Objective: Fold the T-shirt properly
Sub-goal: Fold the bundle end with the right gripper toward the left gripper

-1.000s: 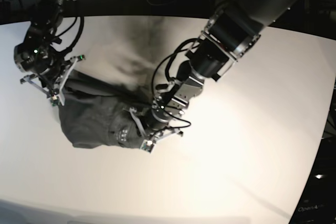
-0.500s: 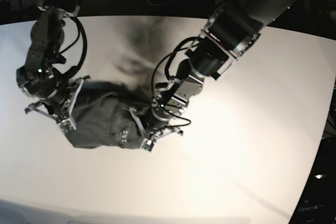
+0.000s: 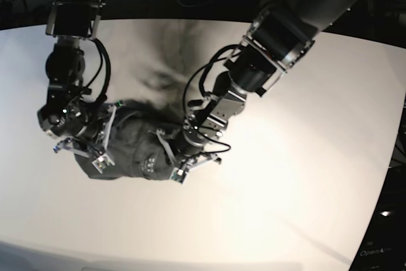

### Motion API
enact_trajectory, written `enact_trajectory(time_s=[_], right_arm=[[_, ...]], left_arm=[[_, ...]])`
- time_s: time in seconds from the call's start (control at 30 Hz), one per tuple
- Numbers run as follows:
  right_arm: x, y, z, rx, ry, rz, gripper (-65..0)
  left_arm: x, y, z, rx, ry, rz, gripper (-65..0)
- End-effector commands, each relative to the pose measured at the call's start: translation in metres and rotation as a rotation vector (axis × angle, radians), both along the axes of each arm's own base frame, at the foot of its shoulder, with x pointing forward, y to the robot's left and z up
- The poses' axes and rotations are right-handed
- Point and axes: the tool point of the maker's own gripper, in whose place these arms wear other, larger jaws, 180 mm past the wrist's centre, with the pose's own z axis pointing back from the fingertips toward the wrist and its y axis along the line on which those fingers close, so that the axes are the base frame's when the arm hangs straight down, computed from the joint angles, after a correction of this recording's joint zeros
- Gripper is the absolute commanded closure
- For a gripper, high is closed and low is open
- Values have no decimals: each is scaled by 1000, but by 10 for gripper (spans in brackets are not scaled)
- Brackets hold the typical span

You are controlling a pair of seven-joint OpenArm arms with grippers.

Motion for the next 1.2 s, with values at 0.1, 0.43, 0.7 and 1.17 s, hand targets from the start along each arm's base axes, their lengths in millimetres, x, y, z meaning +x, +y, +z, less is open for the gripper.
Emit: enact_trajectory(time_s=[0.1,0.43,0.7,1.17], right_arm=[[27,-1,30,-27,-101,54,-16],[38,-3,42,-53,-130,71,-17],[27,7,8,-34,-54,124,-213],[41,11,20,-53,-94,172,-355]], left_arm=[[-8,5,-12,43,69,0,-27],[-8,5,-12,43,69,0,-27],[-8,5,-12,43,69,0,-27],[-8,5,-12,43,69,0,-27]])
